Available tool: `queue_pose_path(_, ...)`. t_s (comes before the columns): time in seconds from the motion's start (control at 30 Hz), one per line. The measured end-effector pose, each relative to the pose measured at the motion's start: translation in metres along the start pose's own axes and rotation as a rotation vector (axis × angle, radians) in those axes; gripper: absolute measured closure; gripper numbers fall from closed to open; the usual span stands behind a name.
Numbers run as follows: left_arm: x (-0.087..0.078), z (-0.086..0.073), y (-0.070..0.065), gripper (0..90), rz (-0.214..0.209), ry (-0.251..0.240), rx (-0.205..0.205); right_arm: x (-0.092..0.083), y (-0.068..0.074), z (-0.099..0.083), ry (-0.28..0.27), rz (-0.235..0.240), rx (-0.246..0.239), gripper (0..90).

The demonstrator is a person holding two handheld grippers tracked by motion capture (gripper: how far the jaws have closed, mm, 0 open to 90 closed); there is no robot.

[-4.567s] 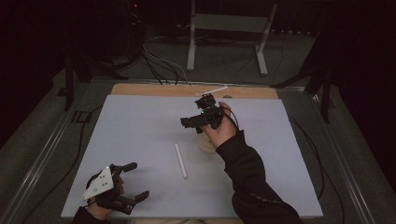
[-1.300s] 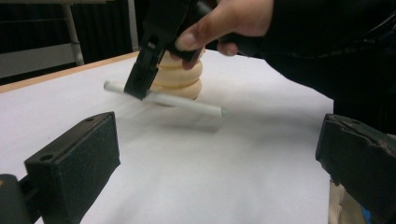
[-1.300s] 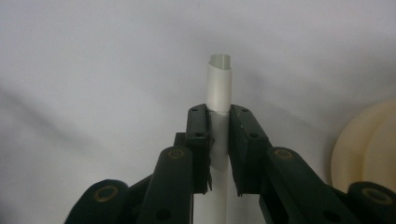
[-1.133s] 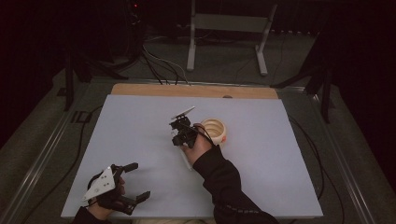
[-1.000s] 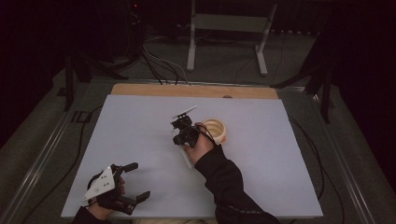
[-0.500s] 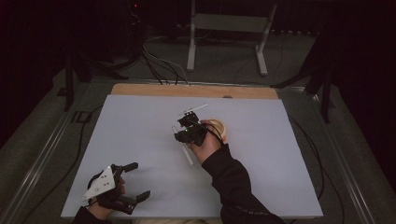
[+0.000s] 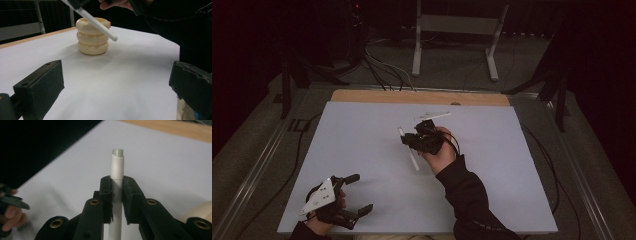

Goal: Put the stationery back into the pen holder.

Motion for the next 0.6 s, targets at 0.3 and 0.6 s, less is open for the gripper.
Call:
queue_pose_path(0.3,0.000,0.000,0.000,0.2,0.000,-0.002,-0.004,-0.017,-0.006,0.006,-0.125,0.040,-0.008,78.3)
queue_pose_path(0.6,0.000,0.000,0.000,0.2,0.001,0.000,-0.004,-0.032,-0.010,0.014,-0.225,0.044,-0.047,78.2)
Point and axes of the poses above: each handheld gripper's, and its own axes: x roughly forward along the jaws, z roughly out of its top, y roughly to its left, the point moved 4 cm from there along x, roughly forward along the jaws, and after that the axes turned 2 degrees about z, right-handed, at the moved point
